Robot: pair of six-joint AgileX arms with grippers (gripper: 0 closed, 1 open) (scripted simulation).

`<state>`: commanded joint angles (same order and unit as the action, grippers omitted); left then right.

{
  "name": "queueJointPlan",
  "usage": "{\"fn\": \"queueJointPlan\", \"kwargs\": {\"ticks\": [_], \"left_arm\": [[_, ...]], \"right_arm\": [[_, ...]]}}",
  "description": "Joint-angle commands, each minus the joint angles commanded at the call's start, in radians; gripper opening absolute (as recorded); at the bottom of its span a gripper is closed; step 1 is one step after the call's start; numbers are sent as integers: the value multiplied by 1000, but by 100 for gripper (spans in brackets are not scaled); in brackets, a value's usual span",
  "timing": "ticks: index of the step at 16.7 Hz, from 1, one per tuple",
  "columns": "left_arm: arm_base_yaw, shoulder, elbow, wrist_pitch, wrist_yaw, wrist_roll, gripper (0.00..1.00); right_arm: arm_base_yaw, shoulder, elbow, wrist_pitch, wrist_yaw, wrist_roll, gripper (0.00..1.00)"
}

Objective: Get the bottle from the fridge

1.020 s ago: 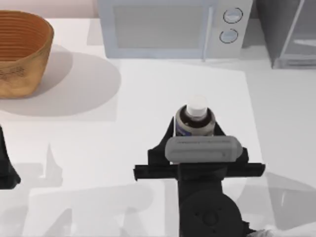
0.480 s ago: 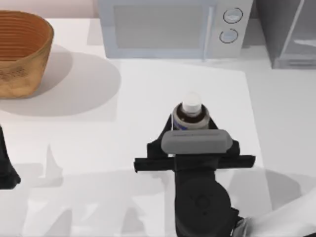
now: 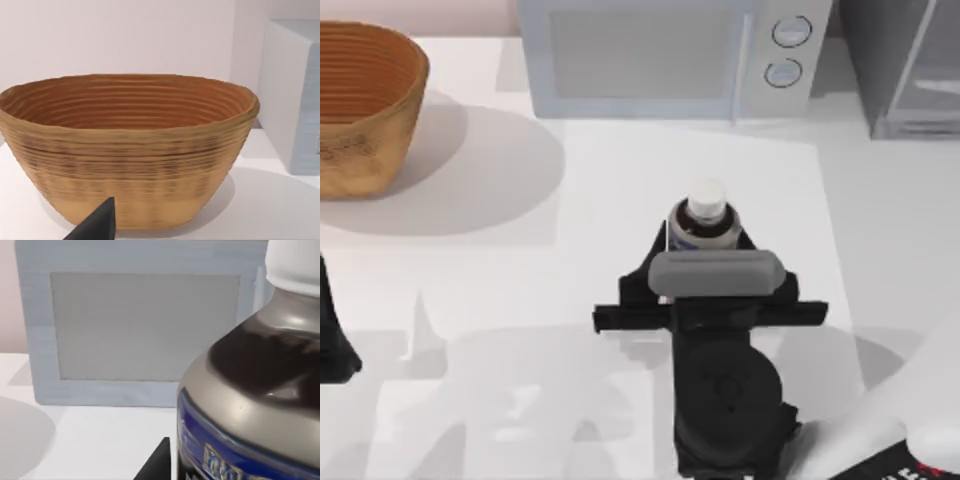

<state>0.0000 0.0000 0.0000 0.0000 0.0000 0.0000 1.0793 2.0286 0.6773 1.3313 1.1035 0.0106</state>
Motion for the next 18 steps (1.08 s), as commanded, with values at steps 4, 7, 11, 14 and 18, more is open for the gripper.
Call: {"fn": "queueJointPlan", "kwargs": {"ticks": [4,7,11,14,18], "left_arm": [[0,0,0,0,0,0,100],[0,0,0,0,0,0,100],[0,0,0,0,0,0,100],[0,0,0,0,0,0,100],[0,0,0,0,0,0,100]], "right_arm": [[0,0,0,0,0,0,38],[0,0,0,0,0,0,60],[0,0,0,0,0,0,90],[0,0,0,0,0,0,100],[0,0,0,0,0,0,100]]}}
